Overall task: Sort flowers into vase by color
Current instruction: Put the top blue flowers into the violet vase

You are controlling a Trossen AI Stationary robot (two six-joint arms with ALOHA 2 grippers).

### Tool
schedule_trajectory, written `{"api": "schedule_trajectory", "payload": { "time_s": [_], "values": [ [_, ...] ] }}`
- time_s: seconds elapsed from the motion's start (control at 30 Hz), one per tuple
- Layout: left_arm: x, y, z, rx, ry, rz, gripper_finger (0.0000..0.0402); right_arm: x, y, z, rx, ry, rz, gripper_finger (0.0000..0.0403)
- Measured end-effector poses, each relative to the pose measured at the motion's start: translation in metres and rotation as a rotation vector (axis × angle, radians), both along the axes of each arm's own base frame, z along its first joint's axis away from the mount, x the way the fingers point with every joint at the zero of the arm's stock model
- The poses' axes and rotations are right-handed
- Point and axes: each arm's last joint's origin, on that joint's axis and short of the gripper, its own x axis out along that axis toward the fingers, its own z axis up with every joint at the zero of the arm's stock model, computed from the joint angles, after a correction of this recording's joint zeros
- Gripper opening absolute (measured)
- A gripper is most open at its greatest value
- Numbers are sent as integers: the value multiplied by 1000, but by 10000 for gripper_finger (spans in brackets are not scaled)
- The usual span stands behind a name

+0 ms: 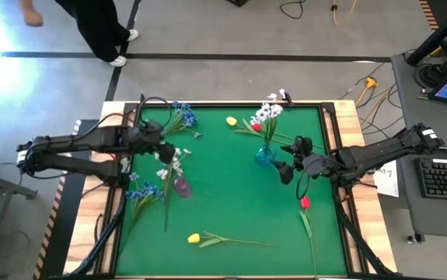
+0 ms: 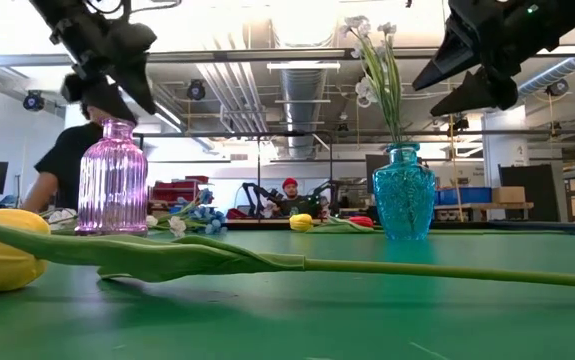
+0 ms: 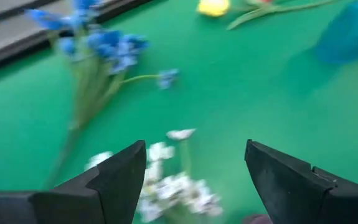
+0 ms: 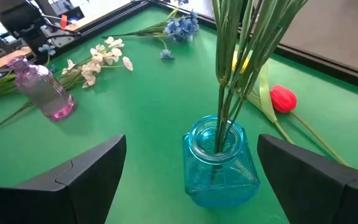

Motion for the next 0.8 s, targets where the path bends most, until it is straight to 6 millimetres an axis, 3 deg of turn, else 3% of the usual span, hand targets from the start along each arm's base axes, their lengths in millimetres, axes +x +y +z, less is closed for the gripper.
{"api": "schedule_trajectory", "payload": {
  "time_s": [0.3, 0.53, 0.8],
  "values": [
    [27, 18, 18, 59, 145, -100, 268, 0, 0, -1, -16, 10, 7, 354],
    [45, 54, -10, 26, 336, -149, 268, -1, -1, -4, -56, 38, 10, 354],
    [50, 106, -37, -32, 398, -235, 268, -1, -2, -5, -84, 44, -9, 354]
  ]
}}
